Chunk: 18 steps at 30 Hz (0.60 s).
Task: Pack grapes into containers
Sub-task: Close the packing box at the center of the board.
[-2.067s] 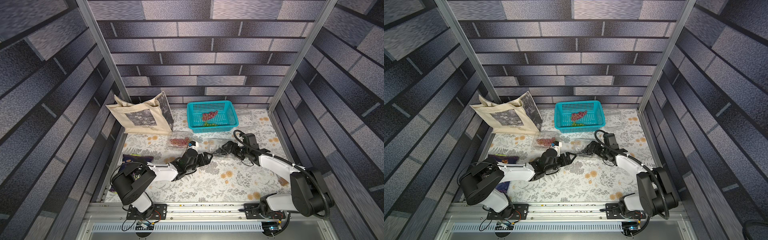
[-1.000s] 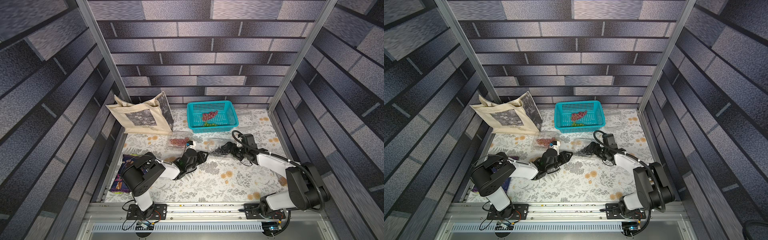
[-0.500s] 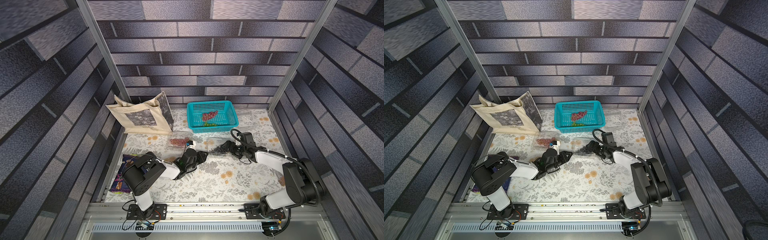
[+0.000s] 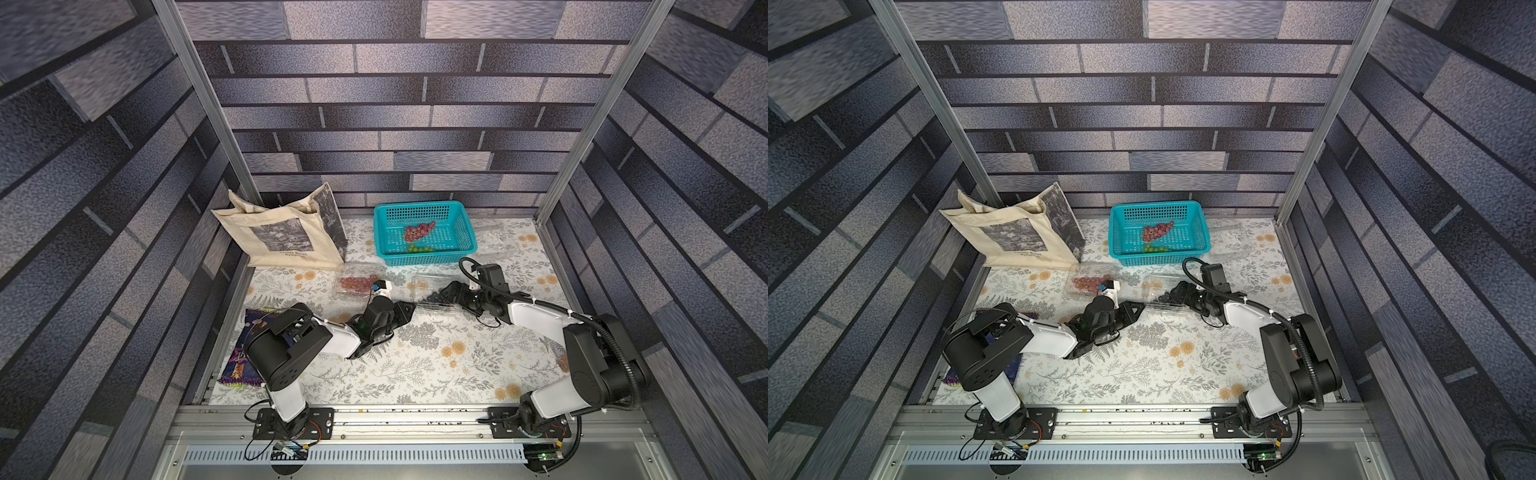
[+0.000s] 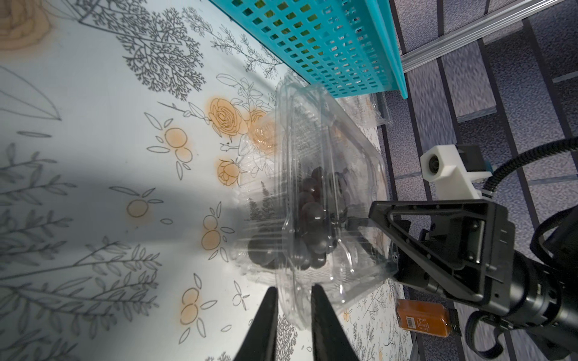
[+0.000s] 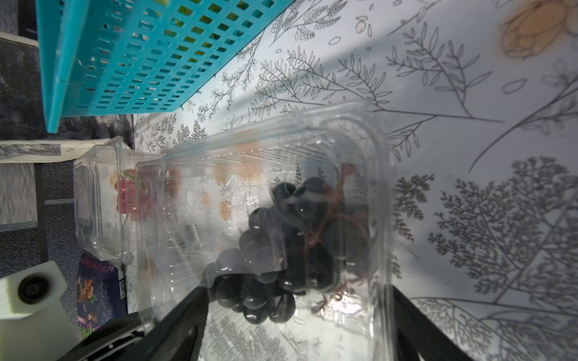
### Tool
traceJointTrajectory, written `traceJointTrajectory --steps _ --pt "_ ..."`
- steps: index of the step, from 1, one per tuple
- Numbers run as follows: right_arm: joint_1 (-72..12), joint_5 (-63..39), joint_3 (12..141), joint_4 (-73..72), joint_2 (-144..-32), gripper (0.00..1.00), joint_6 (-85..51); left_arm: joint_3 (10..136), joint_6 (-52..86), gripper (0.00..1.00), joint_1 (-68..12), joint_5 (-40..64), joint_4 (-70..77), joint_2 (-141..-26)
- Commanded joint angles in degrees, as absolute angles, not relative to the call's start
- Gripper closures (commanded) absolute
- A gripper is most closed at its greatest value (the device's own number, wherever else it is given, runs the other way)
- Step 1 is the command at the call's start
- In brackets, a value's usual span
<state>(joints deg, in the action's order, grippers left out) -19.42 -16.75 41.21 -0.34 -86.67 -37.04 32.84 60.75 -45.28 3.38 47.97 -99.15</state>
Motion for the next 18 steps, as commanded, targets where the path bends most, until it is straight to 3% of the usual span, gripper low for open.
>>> traceJointTrajectory --steps 1,15,18 --pt "-20.4 -16.5 42.2 -0.1 -87.7 0.13 -37.1 33.9 61.3 0.79 -45.2 2.8 48.6 -100.1" --pt "-20.9 -16.3 42.4 -0.4 -88.2 0.13 -37.2 33.7 61.8 0.87 -45.5 2.8 49.6 -100.9" --pt "-20.9 -16.3 42.5 -0.4 -88.2 0.13 -37.3 33.7 61.7 0.97 -45.5 2.9 49.3 -100.6"
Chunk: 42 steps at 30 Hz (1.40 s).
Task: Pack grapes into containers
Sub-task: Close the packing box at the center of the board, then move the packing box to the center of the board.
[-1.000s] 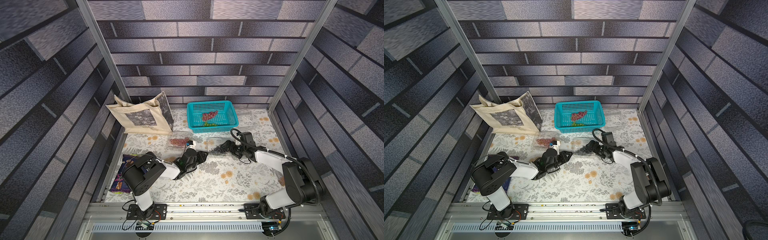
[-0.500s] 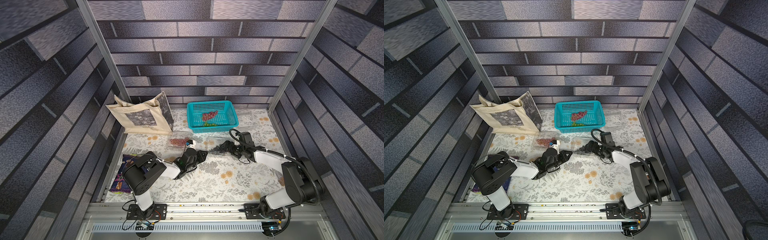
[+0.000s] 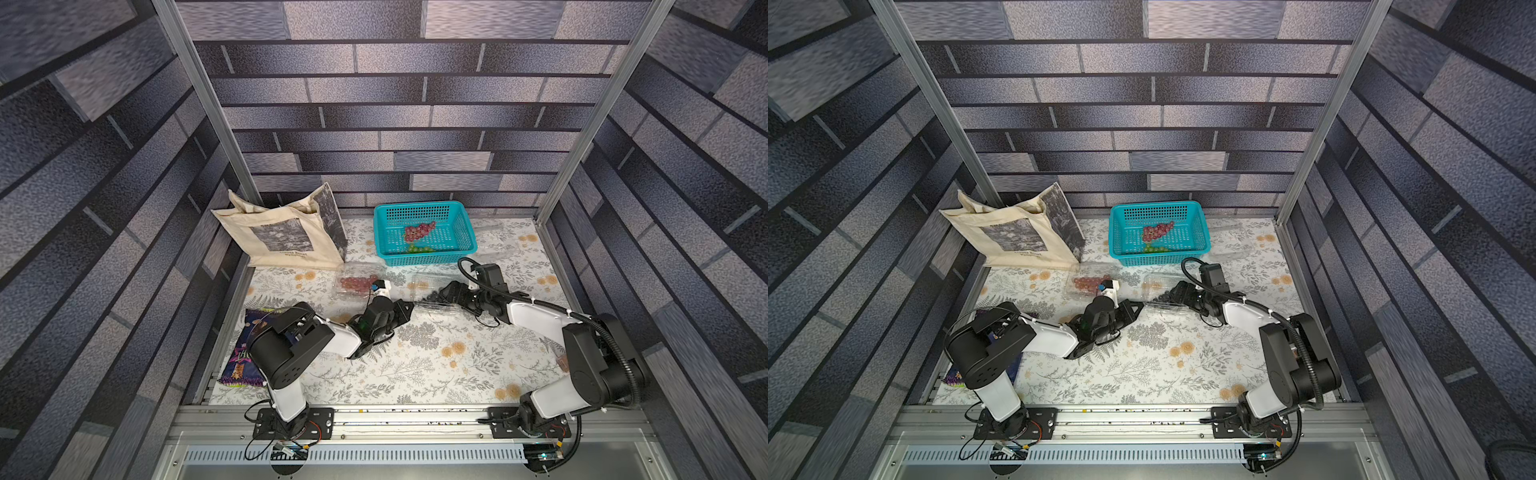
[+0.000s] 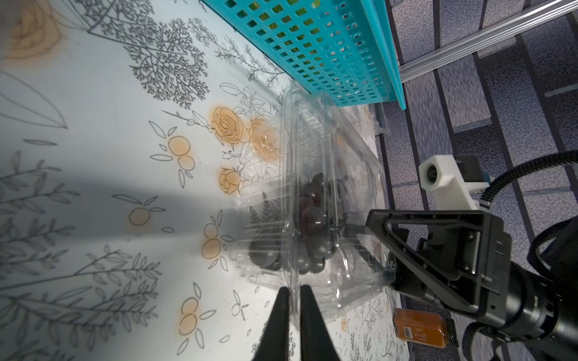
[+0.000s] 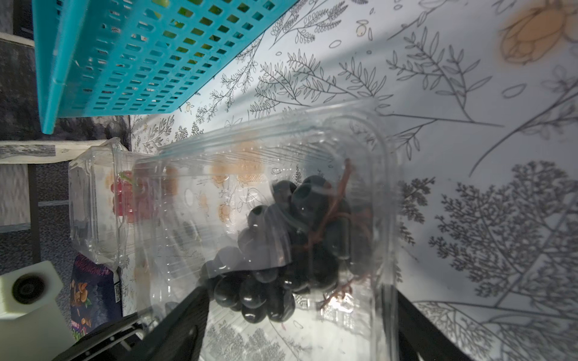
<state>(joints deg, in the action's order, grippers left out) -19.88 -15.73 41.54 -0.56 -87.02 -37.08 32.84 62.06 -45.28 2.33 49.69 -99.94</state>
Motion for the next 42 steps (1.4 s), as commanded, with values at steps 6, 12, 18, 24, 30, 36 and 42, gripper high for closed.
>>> traceJointTrajectory --steps 6,12,18,24,30,36,42 --pt "-20.9 -16.2 42.9 0.0 -87.7 0.13 -37.3 33.4 59.4 0.60 -45.8 2.6 45.2 -96.4" --pt "-20.9 -16.1 42.4 -0.5 -87.8 0.13 -37.6 31.7 56.4 0.00 -46.1 -0.1 35.4 -87.7" --pt "-21.0 -15.9 43.2 -0.5 -88.8 0.13 -37.2 29.8 52.9 0.00 -45.4 -3.4 21.2 -74.3" --pt "-22.2 -15.7 45.7 -0.6 -91.1 0.14 -37.8 29.4 50.2 0.00 -37.5 -2.7 5.5 -59.2" --pt "-23.7 -15.1 49.4 -0.8 -95.1 0.14 -38.5 27.8 48.9 0.00 -31.0 0.8 -0.6 -50.5" --pt "-24.7 -14.3 53.3 -0.8 -98.7 0.14 -39.5 26.3 49.3 0.00 -30.7 3.0 -0.2 -50.2" --pt "-25.4 -14.2 56.2 -0.6 -101.2 0.14 -39.7 25.9 49.4 0.00 -30.8 3.3 1.3 -50.7"
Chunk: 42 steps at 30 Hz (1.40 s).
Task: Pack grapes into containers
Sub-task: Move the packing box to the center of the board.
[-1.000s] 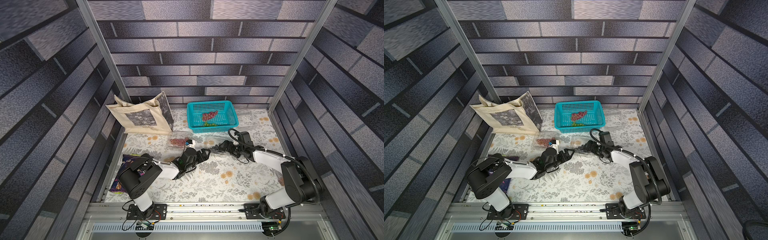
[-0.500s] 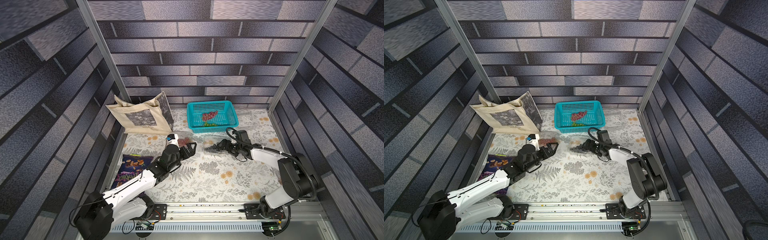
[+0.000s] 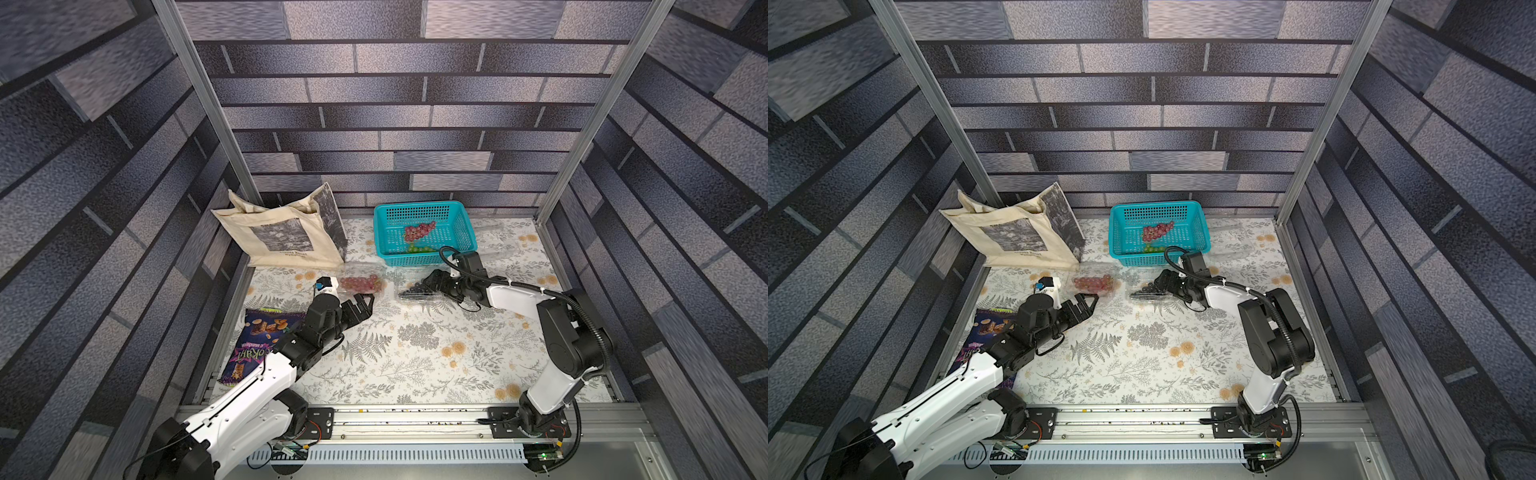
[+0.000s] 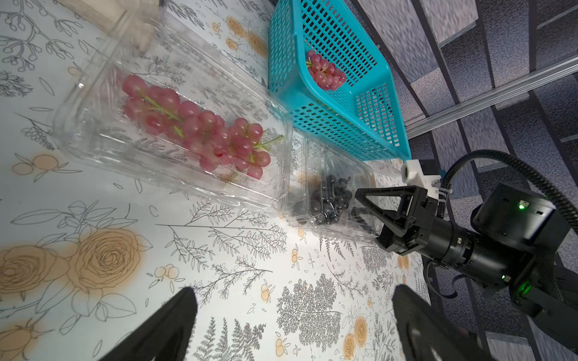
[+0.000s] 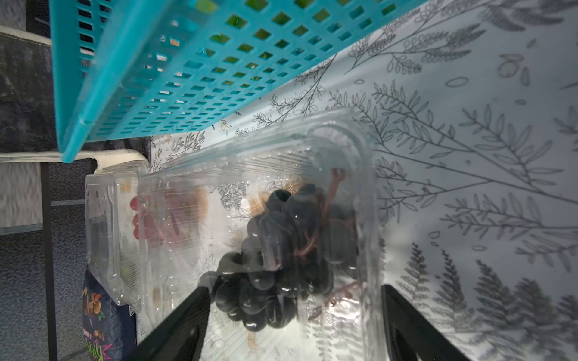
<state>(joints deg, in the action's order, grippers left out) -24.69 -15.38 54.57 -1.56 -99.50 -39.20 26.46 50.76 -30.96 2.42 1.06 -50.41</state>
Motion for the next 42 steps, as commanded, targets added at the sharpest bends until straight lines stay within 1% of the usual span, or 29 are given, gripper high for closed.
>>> traceJointTrajectory --steps 1,7,20,25,31,35,39,42 --pt "-25.5 -14.2 56.6 -0.7 -101.5 0.14 -39.6 26.0 49.3 0.00 -30.7 3.3 1.4 -50.8" --pt "-26.5 -13.9 58.6 -0.3 -102.9 0.15 -40.3 26.4 49.3 0.00 -30.8 3.9 2.8 -52.9" --pt "-28.1 -12.9 58.8 -0.7 -103.8 0.15 -41.5 26.5 49.4 0.00 -31.7 3.9 4.4 -55.0" --pt "-28.0 -12.0 58.4 -0.2 -102.4 0.11 -41.3 27.1 49.0 0.00 -32.2 3.7 4.0 -55.2" --pt "-26.0 -9.7 55.7 0.4 -95.5 0.04 -42.0 28.1 47.4 0.00 -33.4 2.8 3.0 -55.5" --pt "-24.0 -8.4 54.5 4.3 -88.0 0.01 -40.5 29.3 45.4 0.00 -34.2 2.4 2.3 -56.5" --pt "-20.6 -3.5 54.5 13.0 -79.0 0.00 -37.8 33.3 42.4 0.00 -35.2 2.6 0.3 -58.5" --pt "-16.0 2.0 57.9 22.3 -75.2 0.00 -33.8 37.4 39.4 0.00 -36.2 3.7 -0.3 -61.0"
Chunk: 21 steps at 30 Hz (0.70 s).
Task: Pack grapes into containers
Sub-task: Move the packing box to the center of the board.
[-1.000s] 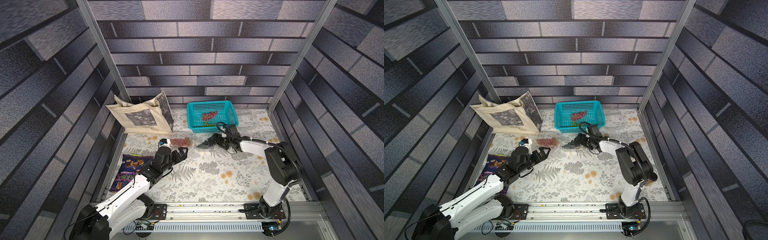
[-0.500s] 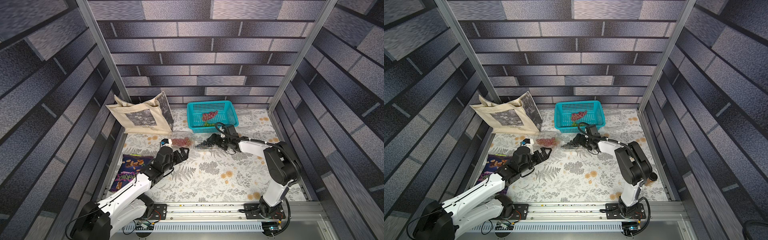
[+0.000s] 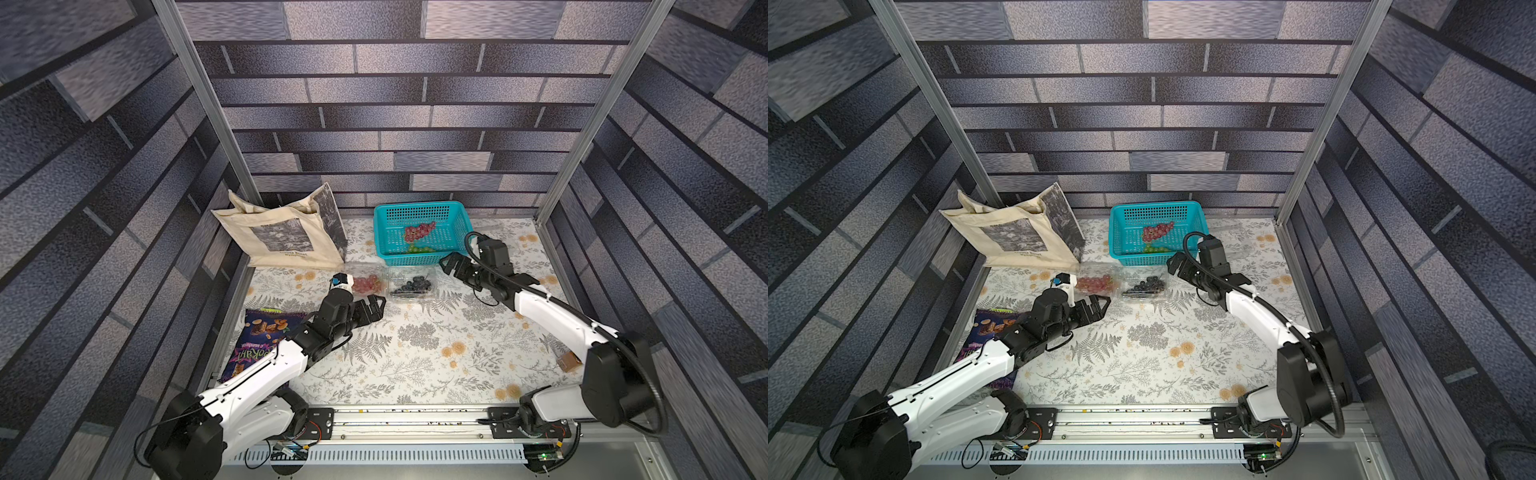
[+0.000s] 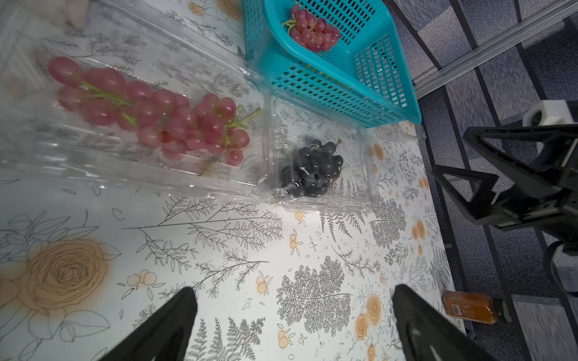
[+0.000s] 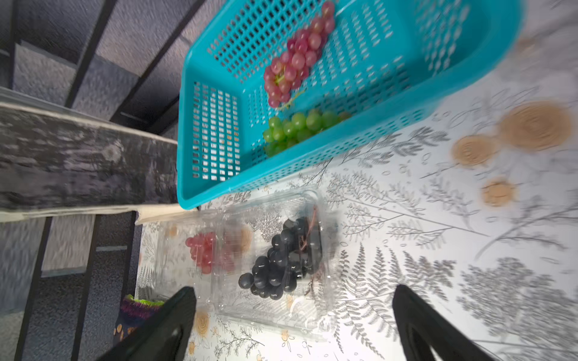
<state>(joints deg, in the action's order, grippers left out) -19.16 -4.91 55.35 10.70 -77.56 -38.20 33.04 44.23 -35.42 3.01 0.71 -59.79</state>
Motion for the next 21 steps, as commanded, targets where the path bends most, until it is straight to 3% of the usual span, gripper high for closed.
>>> traceJointTrajectory --steps 1,8,21 --pt "-14.2 4.2 60.1 26.0 -75.3 0.00 -32.6 39.1 38.5 0.00 -36.6 4.3 -0.3 -62.1" --pt "-5.2 11.9 75.6 35.5 -85.0 0.00 -25.0 49.0 36.8 0.00 -39.2 9.2 1.3 -72.0" --pt "3.4 11.4 94.1 36.7 -107.7 0.04 -15.7 69.5 30.3 0.00 -39.2 17.3 -6.0 -87.3"
